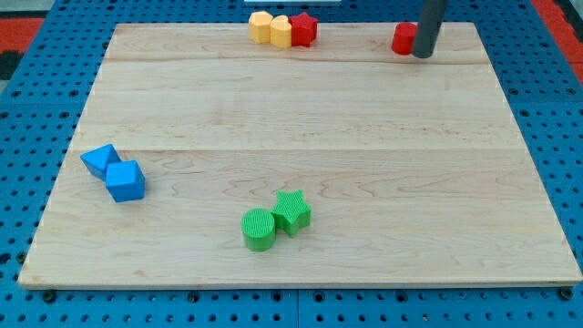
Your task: Slide the green star a bit up
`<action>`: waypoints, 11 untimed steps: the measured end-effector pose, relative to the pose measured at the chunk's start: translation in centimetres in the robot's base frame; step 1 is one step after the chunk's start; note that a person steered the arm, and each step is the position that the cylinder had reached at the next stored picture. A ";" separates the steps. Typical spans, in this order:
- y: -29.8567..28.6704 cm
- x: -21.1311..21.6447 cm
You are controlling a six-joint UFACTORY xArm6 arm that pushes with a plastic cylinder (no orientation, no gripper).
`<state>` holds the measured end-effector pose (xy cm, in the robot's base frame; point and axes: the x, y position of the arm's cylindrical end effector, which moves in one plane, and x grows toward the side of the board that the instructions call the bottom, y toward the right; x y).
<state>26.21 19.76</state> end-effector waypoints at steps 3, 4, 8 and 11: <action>0.4 4.9; 0.4 9.4; -9.0 26.9; -17.6 35.6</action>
